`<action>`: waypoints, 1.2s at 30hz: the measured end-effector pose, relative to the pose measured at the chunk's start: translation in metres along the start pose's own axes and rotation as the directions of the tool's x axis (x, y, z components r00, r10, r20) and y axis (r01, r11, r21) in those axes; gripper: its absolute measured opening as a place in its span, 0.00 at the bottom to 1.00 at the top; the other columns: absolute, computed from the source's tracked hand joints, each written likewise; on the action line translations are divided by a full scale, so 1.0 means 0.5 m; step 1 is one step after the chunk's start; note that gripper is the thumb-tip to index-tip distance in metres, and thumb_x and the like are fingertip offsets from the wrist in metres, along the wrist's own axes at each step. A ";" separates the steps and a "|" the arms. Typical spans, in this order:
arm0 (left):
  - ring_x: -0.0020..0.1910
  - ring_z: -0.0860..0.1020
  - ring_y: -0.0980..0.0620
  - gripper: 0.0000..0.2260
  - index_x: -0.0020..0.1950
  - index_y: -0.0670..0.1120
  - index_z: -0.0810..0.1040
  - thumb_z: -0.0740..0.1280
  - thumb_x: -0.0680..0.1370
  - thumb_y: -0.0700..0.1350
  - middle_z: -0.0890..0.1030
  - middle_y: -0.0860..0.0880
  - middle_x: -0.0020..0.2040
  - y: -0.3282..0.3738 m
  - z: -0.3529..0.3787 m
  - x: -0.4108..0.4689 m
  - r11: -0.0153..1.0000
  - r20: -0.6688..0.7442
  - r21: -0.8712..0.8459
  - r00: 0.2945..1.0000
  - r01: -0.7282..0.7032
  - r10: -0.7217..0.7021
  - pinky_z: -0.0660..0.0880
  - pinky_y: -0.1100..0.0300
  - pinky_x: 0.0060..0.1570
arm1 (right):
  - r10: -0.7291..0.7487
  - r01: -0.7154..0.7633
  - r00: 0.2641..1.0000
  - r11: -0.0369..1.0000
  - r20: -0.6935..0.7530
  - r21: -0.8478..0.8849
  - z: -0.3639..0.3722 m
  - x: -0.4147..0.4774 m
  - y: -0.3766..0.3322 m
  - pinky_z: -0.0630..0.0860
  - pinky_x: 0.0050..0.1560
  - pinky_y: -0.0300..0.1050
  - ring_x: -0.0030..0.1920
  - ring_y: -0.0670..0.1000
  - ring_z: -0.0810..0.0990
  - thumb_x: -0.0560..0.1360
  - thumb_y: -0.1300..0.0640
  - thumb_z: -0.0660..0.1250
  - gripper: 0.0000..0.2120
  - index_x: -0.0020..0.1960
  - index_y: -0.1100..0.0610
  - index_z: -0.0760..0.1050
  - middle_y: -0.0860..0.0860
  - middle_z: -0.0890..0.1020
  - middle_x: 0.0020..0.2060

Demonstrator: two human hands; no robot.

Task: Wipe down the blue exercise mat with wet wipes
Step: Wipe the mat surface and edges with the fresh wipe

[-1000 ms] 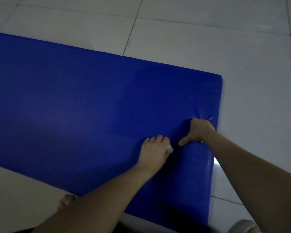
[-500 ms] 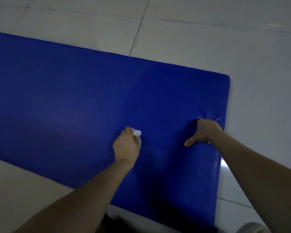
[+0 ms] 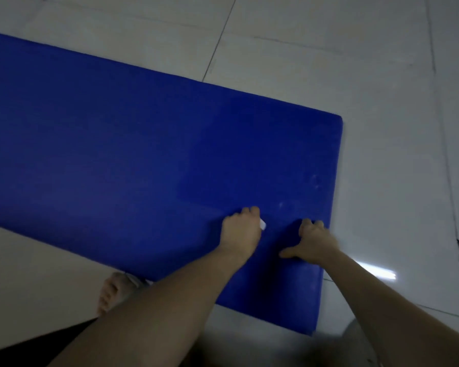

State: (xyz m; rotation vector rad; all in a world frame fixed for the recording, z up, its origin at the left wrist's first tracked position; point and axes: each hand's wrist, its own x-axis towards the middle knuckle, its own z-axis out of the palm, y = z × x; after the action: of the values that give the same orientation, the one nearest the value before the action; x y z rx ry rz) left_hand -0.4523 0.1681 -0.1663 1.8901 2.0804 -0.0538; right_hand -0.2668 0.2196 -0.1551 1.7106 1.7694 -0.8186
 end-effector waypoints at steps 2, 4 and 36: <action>0.46 0.81 0.45 0.07 0.57 0.46 0.73 0.63 0.79 0.43 0.80 0.46 0.52 -0.077 -0.010 0.007 0.997 -0.003 0.012 0.997 0.072 -0.072 0.71 0.55 0.37 | -0.013 0.015 1.000 0.997 0.027 -0.072 -0.006 0.000 -0.011 0.77 0.60 0.52 0.66 0.58 0.72 0.58 0.29 0.78 0.56 0.74 0.56 0.58 0.57 0.66 0.69; 0.44 0.81 0.46 0.07 0.56 0.46 0.73 0.63 0.79 0.45 0.81 0.48 0.52 -0.168 -0.022 0.019 0.979 -0.009 -0.040 0.980 0.198 -0.199 0.77 0.54 0.39 | -0.020 0.029 0.996 0.993 0.082 -0.116 -0.030 0.016 -0.025 0.76 0.60 0.50 0.65 0.56 0.73 0.56 0.28 0.78 0.57 0.74 0.56 0.60 0.56 0.69 0.69; 0.44 0.76 0.43 0.10 0.58 0.46 0.80 0.60 0.83 0.43 0.77 0.42 0.54 -0.311 -0.020 -0.075 0.867 -0.095 -0.242 0.878 0.436 -0.468 0.74 0.51 0.41 | -0.095 0.109 0.993 0.970 0.075 -0.215 -0.053 0.013 -0.035 0.77 0.57 0.49 0.54 0.52 0.77 0.56 0.29 0.79 0.42 0.57 0.53 0.68 0.48 0.75 0.50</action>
State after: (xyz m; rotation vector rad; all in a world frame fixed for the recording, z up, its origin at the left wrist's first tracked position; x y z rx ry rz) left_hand -0.6037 0.1159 -0.1768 1.2822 2.4809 0.2028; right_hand -0.2836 0.2434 -0.1410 1.4464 1.8421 -0.6840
